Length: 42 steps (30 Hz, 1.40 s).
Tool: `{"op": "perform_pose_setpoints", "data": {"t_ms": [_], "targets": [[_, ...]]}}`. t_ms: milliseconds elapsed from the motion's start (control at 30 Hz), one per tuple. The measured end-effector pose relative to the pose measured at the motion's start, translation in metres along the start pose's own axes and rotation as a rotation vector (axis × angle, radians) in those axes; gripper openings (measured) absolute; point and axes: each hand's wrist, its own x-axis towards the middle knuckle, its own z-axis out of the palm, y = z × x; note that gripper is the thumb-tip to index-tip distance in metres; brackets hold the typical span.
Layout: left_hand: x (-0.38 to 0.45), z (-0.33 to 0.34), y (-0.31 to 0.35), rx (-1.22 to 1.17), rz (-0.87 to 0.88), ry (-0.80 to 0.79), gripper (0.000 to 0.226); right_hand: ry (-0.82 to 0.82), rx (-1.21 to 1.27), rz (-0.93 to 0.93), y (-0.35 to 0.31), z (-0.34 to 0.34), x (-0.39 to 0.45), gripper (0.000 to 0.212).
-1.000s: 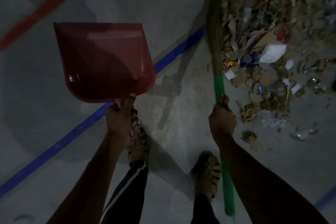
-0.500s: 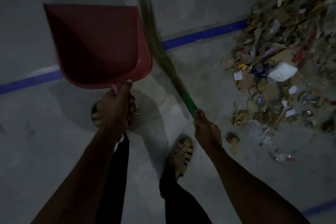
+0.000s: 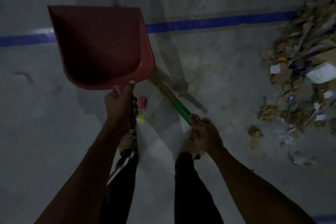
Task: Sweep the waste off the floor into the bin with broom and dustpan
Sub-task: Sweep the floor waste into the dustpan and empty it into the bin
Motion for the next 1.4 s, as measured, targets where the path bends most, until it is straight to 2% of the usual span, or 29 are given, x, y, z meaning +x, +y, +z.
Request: {"op": "perform_pose_setpoints", "data": {"t_ms": [200,333,400,500,567,733,833,900,967,1100,1200,1400], "targets": [[0.0,-0.042,-0.004,0.054,0.026,-0.017,0.046,-0.308,0.045,0.014,-0.009,0.013,-0.018,0.056],[-0.003,-0.042,-0.007,0.024,0.068,-0.026,0.046,-0.398,-0.031,0.131,0.0,0.016,-0.017,0.059],[-0.008,-0.036,-0.01,0.004,0.072,-0.002,0.045,-0.361,-0.114,0.135,0.003,0.009,-0.012,0.059],[-0.017,-0.022,-0.025,-0.047,0.073,0.04,0.047,-0.233,-0.271,0.021,0.011,-0.007,-0.005,0.051],[-0.026,-0.012,-0.038,-0.09,0.057,0.059,0.05,-0.206,-0.363,-0.015,0.018,-0.017,-0.001,0.053],[-0.054,0.011,-0.062,-0.189,0.006,0.138,0.052,-0.098,-0.239,-0.044,0.029,-0.027,-0.006,0.055],[-0.068,0.013,-0.07,-0.209,-0.02,0.171,0.051,-0.053,-0.205,-0.159,0.029,-0.022,-0.017,0.048],[-0.073,0.011,-0.076,-0.189,-0.035,0.186,0.051,-0.077,-0.204,-0.23,0.032,-0.011,-0.025,0.048],[-0.076,0.008,-0.084,-0.176,-0.034,0.209,0.05,-0.136,-0.214,-0.272,0.039,0.003,-0.038,0.056],[-0.083,0.007,-0.104,-0.183,-0.039,0.235,0.047,-0.309,-0.266,-0.389,0.055,0.013,-0.057,0.058],[-0.095,0.006,-0.122,-0.22,-0.045,0.251,0.046,-0.416,-0.415,-0.32,0.071,0.009,-0.074,0.055],[-0.134,0.006,-0.157,-0.324,-0.017,0.271,0.045,-0.169,-0.434,-0.137,0.103,-0.012,-0.088,0.047]]}}
